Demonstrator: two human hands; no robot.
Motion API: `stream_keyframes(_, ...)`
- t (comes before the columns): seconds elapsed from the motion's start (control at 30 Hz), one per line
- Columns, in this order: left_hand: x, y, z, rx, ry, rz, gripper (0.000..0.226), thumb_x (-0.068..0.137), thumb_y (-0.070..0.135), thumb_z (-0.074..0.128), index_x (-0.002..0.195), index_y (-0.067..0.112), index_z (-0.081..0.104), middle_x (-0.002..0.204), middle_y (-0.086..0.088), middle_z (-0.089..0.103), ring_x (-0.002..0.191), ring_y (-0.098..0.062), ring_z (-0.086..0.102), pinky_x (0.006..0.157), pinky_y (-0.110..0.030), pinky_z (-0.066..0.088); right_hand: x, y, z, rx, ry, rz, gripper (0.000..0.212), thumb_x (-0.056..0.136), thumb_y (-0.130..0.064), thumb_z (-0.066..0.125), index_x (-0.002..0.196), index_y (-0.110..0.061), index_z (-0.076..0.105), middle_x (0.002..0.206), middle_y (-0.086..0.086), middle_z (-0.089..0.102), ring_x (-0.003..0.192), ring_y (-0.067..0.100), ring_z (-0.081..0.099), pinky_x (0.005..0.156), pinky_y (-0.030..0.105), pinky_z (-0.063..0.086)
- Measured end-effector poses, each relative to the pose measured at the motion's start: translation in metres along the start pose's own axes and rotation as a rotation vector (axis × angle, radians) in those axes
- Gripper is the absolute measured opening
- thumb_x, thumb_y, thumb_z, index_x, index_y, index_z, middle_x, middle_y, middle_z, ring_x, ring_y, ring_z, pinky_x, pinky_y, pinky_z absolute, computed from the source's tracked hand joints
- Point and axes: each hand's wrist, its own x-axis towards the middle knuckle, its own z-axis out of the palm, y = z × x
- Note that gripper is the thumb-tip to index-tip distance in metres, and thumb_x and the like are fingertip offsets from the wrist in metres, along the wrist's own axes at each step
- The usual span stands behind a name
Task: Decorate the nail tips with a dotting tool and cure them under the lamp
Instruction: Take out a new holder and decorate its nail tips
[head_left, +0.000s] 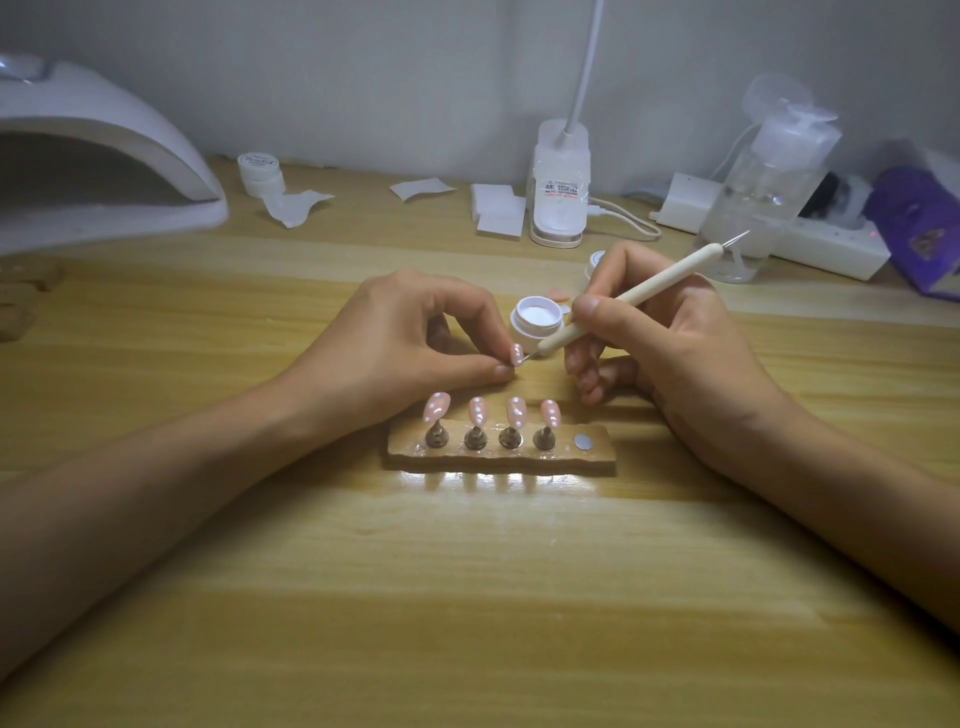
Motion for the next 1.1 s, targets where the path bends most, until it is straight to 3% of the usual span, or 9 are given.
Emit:
stream_keyframes(0.4, 0.0002, -0.0016, 0.0005, -0.008, 0.005, -0.007, 0.015, 0.076, 0.011, 0.082, 0.073, 0.023, 0.073, 0.063, 0.025, 0.065, 0.052, 0.006, 0.054, 0.056, -0.004, 0.036, -0.0002, -0.0005, -0.0002, -0.003, 0.005, -0.003, 0.018, 0.089, -0.014, 0.061, 0.073, -0.015, 0.052, 0.061, 0.005, 0.062, 0.055, 0.019, 0.057, 0.047, 0.024, 0.048)
stream_keyframes(1.1, 0.0001, -0.0014, -0.0003, 0.006, -0.004, 0.016, 0.019, 0.076, 0.012, 0.082, 0.071, 0.027, 0.072, 0.059, 0.026, 0.062, 0.050, 0.000, 0.044, 0.054, -0.006, 0.034, 0.0000, -0.0002, -0.0008, 0.020, 0.018, -0.005, 0.017, 0.088, -0.015, 0.061, 0.073, -0.017, 0.052, 0.064, 0.007, 0.063, 0.057, 0.018, 0.058, 0.048, 0.025, 0.049)
